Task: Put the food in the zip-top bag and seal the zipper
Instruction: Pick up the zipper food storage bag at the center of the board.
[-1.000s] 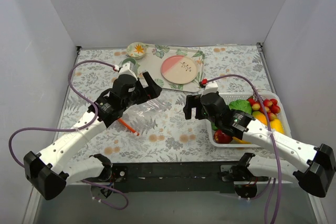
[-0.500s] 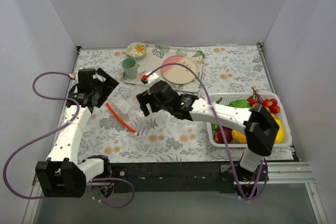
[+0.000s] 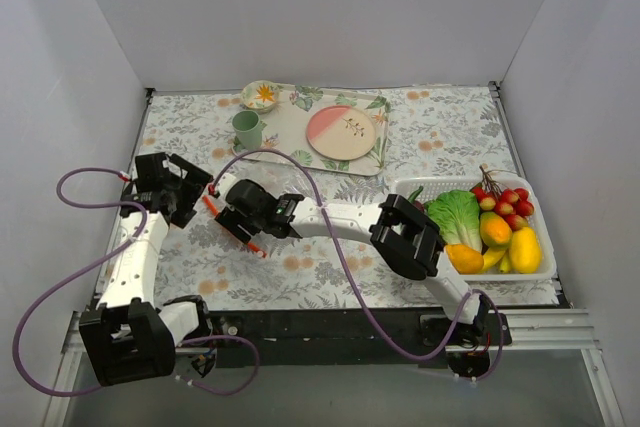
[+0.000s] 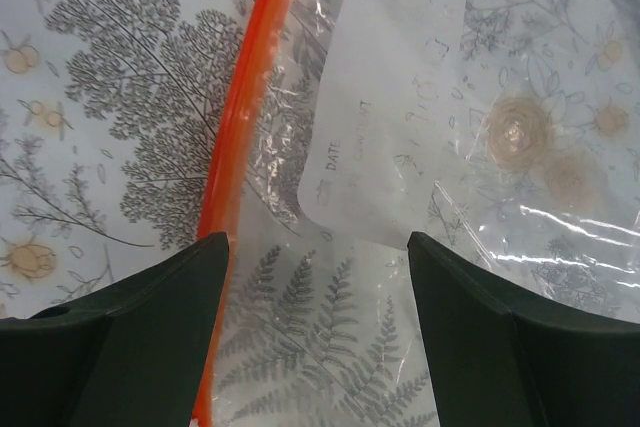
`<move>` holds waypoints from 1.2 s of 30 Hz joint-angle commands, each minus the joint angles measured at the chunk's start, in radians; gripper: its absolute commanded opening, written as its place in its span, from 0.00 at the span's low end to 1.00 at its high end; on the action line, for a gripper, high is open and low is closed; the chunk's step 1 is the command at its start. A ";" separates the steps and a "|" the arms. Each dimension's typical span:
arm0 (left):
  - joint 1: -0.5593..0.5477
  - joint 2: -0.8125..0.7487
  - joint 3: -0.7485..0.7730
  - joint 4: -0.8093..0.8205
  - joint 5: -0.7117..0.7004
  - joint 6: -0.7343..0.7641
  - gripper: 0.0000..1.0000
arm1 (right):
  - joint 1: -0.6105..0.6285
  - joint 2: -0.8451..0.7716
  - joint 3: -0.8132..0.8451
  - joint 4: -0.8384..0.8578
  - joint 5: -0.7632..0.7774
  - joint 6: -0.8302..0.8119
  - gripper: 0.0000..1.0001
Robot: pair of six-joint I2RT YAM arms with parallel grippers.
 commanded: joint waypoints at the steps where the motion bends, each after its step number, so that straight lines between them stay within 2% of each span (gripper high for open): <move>1: 0.011 -0.032 -0.024 0.037 0.031 0.030 0.98 | -0.009 0.020 0.049 -0.008 0.033 -0.046 0.78; 4: 0.011 -0.032 -0.040 0.055 0.053 0.036 0.98 | -0.009 0.024 0.030 -0.005 0.027 -0.046 0.66; 5: 0.011 -0.032 -0.044 0.060 0.065 0.041 0.98 | -0.012 0.023 0.023 -0.003 0.032 -0.038 0.52; 7: 0.009 -0.035 -0.054 0.075 0.086 0.054 0.98 | -0.021 0.008 0.012 -0.006 0.030 -0.003 0.34; 8: 0.011 -0.047 -0.060 0.081 0.097 0.059 0.98 | -0.038 0.000 0.009 -0.008 0.015 0.017 0.17; 11: 0.009 -0.070 -0.087 0.115 0.145 0.073 0.98 | -0.087 -0.057 -0.016 0.009 -0.055 0.094 0.01; 13: 0.009 -0.073 -0.100 0.128 0.177 0.073 0.97 | -0.115 -0.101 -0.032 0.017 -0.106 0.132 0.01; 16: 0.011 -0.084 -0.126 0.138 0.217 0.078 0.91 | -0.156 -0.169 -0.071 0.057 -0.177 0.206 0.01; 20: 0.009 -0.106 -0.150 0.147 0.249 0.058 0.75 | -0.210 -0.238 -0.161 0.116 -0.215 0.289 0.01; 24: 0.009 -0.104 -0.163 0.181 0.293 0.029 0.66 | -0.222 -0.311 -0.233 0.219 -0.237 0.338 0.01; 31: 0.011 -0.096 -0.097 0.198 0.399 -0.053 0.63 | -0.216 -0.368 -0.341 0.294 -0.184 0.338 0.01; 36: 0.008 -0.121 -0.118 0.206 0.448 -0.106 0.59 | -0.192 -0.390 -0.379 0.334 -0.108 0.318 0.01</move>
